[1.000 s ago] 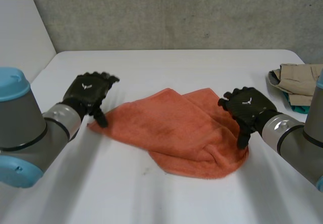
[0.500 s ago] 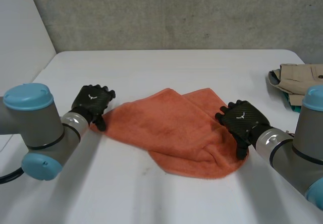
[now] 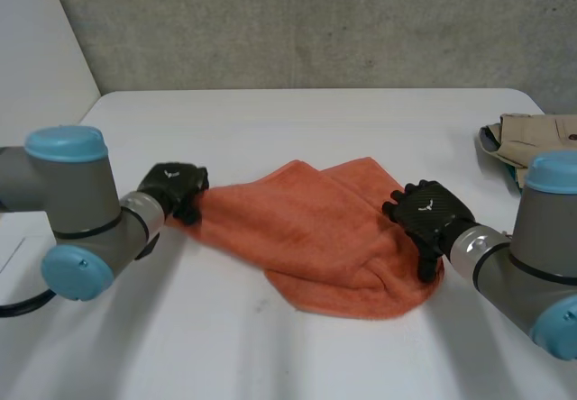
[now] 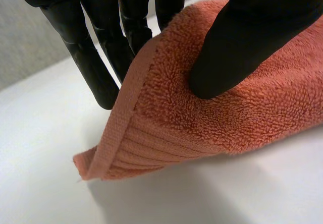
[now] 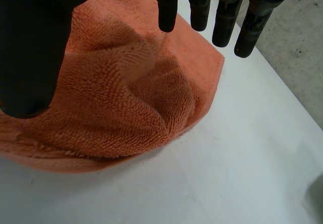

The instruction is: Fold the laundry.

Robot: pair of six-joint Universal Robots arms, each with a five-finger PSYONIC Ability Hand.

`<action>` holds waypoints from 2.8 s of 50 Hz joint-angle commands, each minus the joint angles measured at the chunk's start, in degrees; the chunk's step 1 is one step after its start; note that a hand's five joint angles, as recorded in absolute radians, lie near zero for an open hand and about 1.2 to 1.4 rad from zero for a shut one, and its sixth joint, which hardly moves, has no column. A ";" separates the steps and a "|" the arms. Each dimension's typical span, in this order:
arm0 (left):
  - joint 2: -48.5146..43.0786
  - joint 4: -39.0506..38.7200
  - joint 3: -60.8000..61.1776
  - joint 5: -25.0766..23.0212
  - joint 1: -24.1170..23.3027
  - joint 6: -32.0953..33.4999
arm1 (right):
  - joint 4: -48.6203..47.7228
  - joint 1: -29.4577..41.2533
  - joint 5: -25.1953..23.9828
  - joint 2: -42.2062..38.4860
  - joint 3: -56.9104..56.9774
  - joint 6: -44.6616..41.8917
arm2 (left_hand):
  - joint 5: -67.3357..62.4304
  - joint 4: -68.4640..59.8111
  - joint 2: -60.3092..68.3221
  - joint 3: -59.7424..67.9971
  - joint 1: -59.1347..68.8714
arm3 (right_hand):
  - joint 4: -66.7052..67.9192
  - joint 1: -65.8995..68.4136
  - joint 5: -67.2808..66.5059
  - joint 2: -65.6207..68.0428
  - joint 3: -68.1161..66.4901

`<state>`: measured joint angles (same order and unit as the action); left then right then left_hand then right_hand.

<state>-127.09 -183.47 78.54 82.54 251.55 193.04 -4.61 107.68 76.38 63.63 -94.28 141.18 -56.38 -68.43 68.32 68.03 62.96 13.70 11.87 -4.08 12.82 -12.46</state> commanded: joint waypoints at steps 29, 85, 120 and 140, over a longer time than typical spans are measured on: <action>33.75 1.36 8.99 -0.89 -16.34 8.04 | 29.48 0.78 -25.66 -33.30 70.71 14.56 | -12.30 -10.24 10.36 10.65 15.71 | -3.70 -1.87 4.08 -2.82 2.46; 35.15 -8.75 7.94 -0.62 -16.44 9.37 | 20.42 -0.54 -28.91 -26.44 66.14 32.32 | -12.47 -10.41 10.53 10.82 15.88 | -3.70 -1.87 4.08 -2.82 2.46; 44.65 -6.99 18.14 -0.62 -17.85 9.28 | 59.28 10.89 -40.17 -45.34 73.10 -8.46 | -12.47 -10.41 10.53 10.82 15.88 | 10.04 11.87 -9.65 10.91 -11.28; 37.63 -10.41 8.39 -0.01 -11.87 9.28 | 19.13 4.56 -9.94 -30.59 87.33 26.06 | -13.62 -11.57 11.68 11.97 17.04 | 66.30 68.13 -65.92 67.18 -67.54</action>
<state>-84.93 -191.49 92.62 82.26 237.79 202.30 29.30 115.01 57.63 24.47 -6.82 156.04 -56.38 -68.87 68.74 68.44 64.63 67.50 53.83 -53.94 67.46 -66.54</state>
